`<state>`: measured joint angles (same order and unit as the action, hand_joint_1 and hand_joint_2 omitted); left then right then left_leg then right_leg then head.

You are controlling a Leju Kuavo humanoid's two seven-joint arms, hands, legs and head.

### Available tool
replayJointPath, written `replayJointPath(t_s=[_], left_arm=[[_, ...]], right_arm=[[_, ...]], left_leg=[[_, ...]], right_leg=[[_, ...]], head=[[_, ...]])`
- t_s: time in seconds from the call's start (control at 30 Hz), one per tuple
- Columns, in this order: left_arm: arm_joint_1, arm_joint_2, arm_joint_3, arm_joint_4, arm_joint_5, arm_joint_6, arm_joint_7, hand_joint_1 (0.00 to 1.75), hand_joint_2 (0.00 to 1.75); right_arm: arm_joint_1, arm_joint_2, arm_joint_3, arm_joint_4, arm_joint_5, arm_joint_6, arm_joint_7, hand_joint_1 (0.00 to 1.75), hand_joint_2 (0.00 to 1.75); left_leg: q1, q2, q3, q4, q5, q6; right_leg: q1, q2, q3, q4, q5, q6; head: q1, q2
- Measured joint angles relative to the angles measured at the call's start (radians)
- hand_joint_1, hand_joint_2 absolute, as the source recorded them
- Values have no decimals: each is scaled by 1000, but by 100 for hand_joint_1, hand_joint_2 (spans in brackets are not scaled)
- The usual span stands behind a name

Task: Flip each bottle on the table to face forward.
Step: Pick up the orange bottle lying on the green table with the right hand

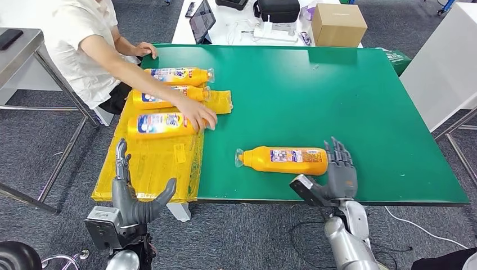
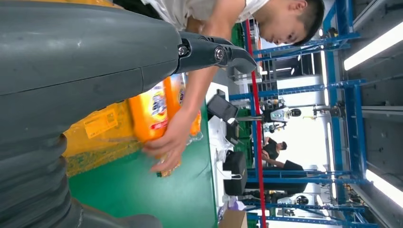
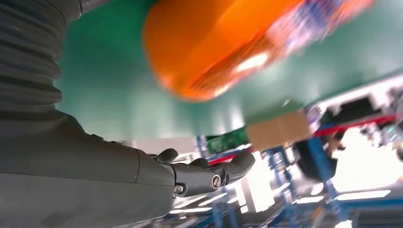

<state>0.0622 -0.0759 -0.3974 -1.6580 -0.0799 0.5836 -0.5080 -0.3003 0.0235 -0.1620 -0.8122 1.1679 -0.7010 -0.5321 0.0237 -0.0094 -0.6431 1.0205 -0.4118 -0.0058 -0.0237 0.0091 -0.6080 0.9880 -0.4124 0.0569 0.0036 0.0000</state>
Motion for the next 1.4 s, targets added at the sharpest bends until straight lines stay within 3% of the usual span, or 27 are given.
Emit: replayJointPath(t_s=[0.47,0.63,0.8,0.97,1.1,1.13,1.23,1.27,1.4], left_arm=[[-25,-1,-25,14,-13,-30,13,0,175],[-30,-1,-34,16,-22,-44,27,0,175],[-30,-1,-42,20,-46,-61,53,0,175],[-30,-1,-43,23,-58,-63,61,0,175],[-14,0,-44,27,-97,-132,141,0,175],[-10,1,-44,28,-100,-160,163,0,175],[-7,1,-47,28,-97,-202,191,0,175],[-7,2,-48,28,-96,-210,197,0,175],[-5,2,-49,28,-89,-236,213,0,175]], right_arm=[[-126,-47,211,205,-1,44,52,0,175],[-142,-56,275,205,-79,135,51,0,175],[-157,-76,346,193,-125,195,143,0,175],[-161,-81,359,193,-129,200,168,0,175],[-195,-110,401,193,-132,302,312,2,175],[-208,-122,412,193,-135,343,341,35,175],[-226,-144,430,193,-145,421,370,164,175],[-231,-150,437,193,-145,441,379,175,175],[-249,-171,466,193,-137,494,399,175,175]], left_leg=[[0,0,0,0,0,0],[0,0,0,0,0,0],[0,0,1,0,0,0],[0,0,1,0,0,0],[0,0,3,0,0,0],[0,0,4,0,0,0],[0,0,5,0,0,0],[0,0,5,0,0,0],[0,0,7,0,0,0]], right_leg=[[0,0,0,0,0,0],[0,0,0,0,0,0],[0,0,0,0,0,0],[0,0,0,0,0,0],[0,0,3,0,0,0],[0,0,4,0,0,0],[0,0,5,0,0,0],[0,0,5,-1,0,0],[0,0,7,-1,0,0]], head=[[0,0],[0,0],[0,0],[0,0],[0,0],[0,0],[0,0],[0,0],[0,0]])
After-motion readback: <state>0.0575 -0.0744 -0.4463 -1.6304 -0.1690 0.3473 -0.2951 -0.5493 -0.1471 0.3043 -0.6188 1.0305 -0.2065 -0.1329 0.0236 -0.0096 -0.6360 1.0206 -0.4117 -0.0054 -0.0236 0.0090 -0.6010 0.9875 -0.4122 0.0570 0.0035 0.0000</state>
